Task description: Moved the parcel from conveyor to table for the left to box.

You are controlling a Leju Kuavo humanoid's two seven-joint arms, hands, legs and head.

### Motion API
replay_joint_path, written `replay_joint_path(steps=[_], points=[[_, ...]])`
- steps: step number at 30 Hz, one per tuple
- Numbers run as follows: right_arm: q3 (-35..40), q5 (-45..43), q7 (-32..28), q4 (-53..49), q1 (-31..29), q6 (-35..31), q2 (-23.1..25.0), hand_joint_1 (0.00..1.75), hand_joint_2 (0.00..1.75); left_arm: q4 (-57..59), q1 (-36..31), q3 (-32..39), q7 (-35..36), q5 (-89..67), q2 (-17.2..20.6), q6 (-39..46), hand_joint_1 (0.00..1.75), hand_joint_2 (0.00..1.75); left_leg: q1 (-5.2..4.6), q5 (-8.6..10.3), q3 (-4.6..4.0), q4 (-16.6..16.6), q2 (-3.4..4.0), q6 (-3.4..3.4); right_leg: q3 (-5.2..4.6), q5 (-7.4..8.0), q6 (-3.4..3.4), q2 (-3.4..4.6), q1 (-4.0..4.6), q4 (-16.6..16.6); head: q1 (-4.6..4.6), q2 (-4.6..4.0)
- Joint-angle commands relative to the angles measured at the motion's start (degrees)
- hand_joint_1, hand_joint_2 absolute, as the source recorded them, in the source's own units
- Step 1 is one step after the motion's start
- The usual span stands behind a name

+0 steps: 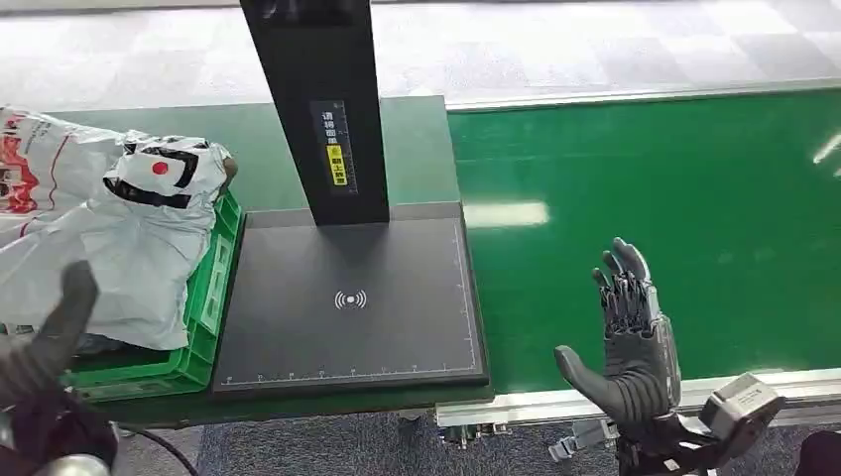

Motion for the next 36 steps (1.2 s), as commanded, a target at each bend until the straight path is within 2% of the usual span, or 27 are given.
replay_joint_path(steps=[1,3,4,7,8,9,16,23,24,28,29,33,36], points=[[8.00,5.93,1.95,10.34,-5.58,-2.62,0.52,0.00,1.75,16.66,1.39,-16.37,4.82,19.65,-2.53,-19.06,0.00,1.75,0.00,0.03,0.27,-0.20,0.02,0.01,0.26,0.05,-0.04,0.05,-0.03,-0.20,0.02,0.00],[8.46,6.08,2.50,11.26,-6.63,-2.62,0.87,0.00,1.75,22.01,3.29,-17.65,8.06,22.13,-4.52,-23.02,0.00,1.75,0.07,0.06,0.44,-0.36,0.06,0.02,0.44,0.12,-0.09,0.11,0.00,-0.41,0.02,0.00],[8.54,5.97,2.60,11.43,-6.91,-2.52,1.00,0.00,1.75,23.76,4.06,-18.35,6.62,21.85,-4.92,-22.63,0.00,1.75,0.04,0.03,0.41,-0.31,0.06,0.02,0.40,0.07,-0.06,0.10,-0.04,-0.33,0.02,0.00],[9.24,6.53,3.29,12.58,-7.32,-1.85,1.60,0.00,1.75,26.09,6.46,-20.71,7.78,20.86,-3.92,-22.35,0.00,1.75,0.04,0.01,0.43,-0.33,0.07,0.02,0.43,0.06,-0.08,0.11,-0.04,-0.35,0.02,0.00],[9.66,7.37,3.19,12.97,-7.27,-1.96,1.69,0.00,0.00,25.80,7.18,-21.10,7.64,21.03,-3.27,-22.01,0.00,1.75,0.02,-0.02,0.35,-0.26,0.09,0.02,0.33,0.02,-0.06,0.12,-0.07,-0.26,0.02,0.00],[10.01,8.76,3.05,13.26,-7.11,-2.68,1.93,0.00,1.75,25.30,7.62,-21.06,7.48,21.55,-2.92,-21.46,0.00,1.75,0.04,-0.03,0.39,-0.29,0.10,0.02,0.38,0.02,-0.09,0.14,-0.05,-0.30,0.04,0.00],[12.79,11.29,2.74,13.88,-6.26,-4.44,2.12,0.00,1.75,25.01,8.60,-18.88,8.44,28.81,-2.39,-23.30,0.00,1.75,0.09,-0.06,0.24,-0.20,0.10,-0.05,0.19,-0.01,-0.12,0.13,0.03,-0.19,0.02,0.00],[11.92,9.23,3.70,15.12,-3.60,-4.51,1.52,0.00,1.75,26.88,9.75,-19.28,6.36,41.06,-2.44,-24.43,0.00,1.75,0.11,-0.07,0.26,-0.21,-0.04,-0.02,0.27,-0.05,-0.09,-0.01,0.04,-0.23,0.02,0.00],[11.65,9.07,3.64,15.45,-3.60,-4.82,1.57,0.00,1.75,27.04,9.15,-19.65,6.55,40.32,-2.44,-24.13,0.00,0.00,0.11,-0.06,0.33,-0.26,-0.06,-0.02,0.35,-0.06,-0.12,-0.01,0.03,-0.28,0.02,0.00],[10.74,4.29,3.52,16.35,-4.04,-5.24,2.23,0.00,1.75,26.03,6.58,-21.48,9.56,30.89,-3.73,-23.11,0.00,0.00,0.10,-0.04,0.10,-0.11,-0.14,-0.02,0.16,-0.05,-0.08,-0.12,0.01,-0.14,0.02,0.00],[10.89,4.17,3.53,16.22,-4.02,-5.35,2.29,0.00,1.75,25.99,6.42,-21.47,9.75,30.83,-3.83,-23.32,0.00,1.75,0.11,-0.03,0.15,-0.14,-0.17,-0.02,0.22,-0.05,-0.09,-0.13,0.02,-0.17,0.02,0.00],[13.78,6.39,2.83,14.82,-4.30,-6.87,1.39,0.00,1.75,28.13,5.84,-19.97,10.54,35.35,-4.70,-26.47,0.00,1.75,0.10,-0.04,0.20,-0.16,-0.02,-0.04,0.20,-0.02,-0.12,0.02,0.01,-0.17,0.02,0.00],[13.42,4.65,3.57,15.22,-4.17,-6.70,1.52,0.00,1.75,29.08,5.45,-19.73,10.39,37.24,-5.01,-27.44,0.00,1.75,0.08,-0.04,0.18,-0.16,-0.10,-0.04,0.19,-0.04,-0.11,-0.06,-0.01,-0.15,0.02,0.00]])
